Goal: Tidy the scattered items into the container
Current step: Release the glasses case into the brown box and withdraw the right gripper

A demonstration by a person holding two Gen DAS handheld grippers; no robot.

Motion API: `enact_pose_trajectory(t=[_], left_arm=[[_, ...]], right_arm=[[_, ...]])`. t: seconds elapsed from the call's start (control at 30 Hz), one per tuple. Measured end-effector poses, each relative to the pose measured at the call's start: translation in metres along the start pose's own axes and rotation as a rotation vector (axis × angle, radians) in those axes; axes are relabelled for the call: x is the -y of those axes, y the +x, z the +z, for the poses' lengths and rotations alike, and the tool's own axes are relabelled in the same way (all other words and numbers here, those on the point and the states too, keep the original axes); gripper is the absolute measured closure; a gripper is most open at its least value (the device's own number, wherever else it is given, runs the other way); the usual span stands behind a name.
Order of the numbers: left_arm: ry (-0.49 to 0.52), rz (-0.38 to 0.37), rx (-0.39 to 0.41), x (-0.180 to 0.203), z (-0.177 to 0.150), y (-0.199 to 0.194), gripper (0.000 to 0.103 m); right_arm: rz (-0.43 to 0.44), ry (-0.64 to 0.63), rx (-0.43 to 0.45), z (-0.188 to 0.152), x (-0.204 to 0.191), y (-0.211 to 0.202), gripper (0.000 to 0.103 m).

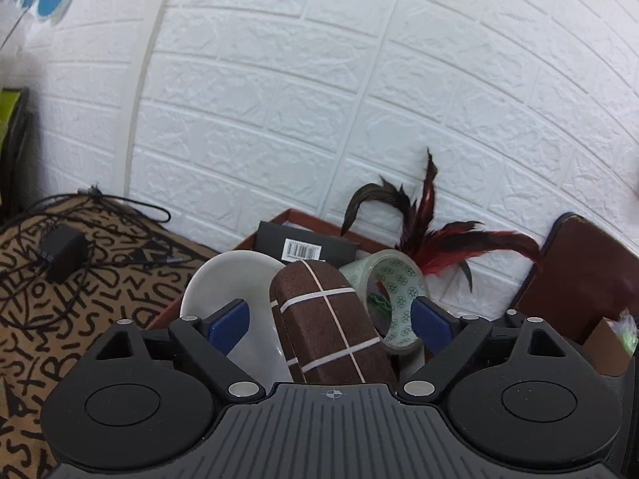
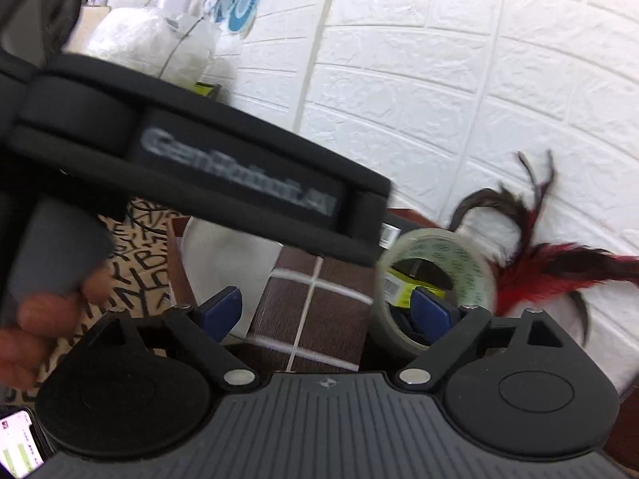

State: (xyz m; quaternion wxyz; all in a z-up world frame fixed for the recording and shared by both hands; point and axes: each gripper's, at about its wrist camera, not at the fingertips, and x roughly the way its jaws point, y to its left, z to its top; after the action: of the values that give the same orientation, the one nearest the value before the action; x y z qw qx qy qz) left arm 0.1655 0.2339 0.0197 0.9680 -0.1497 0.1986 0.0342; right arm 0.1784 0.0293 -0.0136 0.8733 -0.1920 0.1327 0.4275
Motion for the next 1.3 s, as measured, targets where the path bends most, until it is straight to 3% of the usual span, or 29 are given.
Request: enact_pose_trajectory(t=[0.33,0.57,0.77,1.07,1.3], left_arm=[[-0.021,-0.002,-0.031,0.012,-0.013,-0.032,0.004],[0.033,-0.02,-0.087,0.033,-0.02,-0.062,0.0],[0.088,0.005,-0.15,0.057,-0.028,-0.084,0.0],[0.18,0.074,-0.109,0.086,-0.034,-0.119,0.0],[0.194,0.078,-0.1,0.095,-0.037,-0.132,0.0]], right_arm=[[-0.09,0.045,-0.044,-0.002,-0.001,-0.041,0.001],[-0.112,0.037,-0.175,-0.015,-0.012,-0.077,0.001],[-0.137,0.091,-0.184,-0.024,-0.017,-0.113,0.001],[-0.174,0.109,-0.154,-0.021,-0.017,-0.141,0.0],[-0.195,0.1,-0.136,-0.02,-0.023,-0.157,0.0]])
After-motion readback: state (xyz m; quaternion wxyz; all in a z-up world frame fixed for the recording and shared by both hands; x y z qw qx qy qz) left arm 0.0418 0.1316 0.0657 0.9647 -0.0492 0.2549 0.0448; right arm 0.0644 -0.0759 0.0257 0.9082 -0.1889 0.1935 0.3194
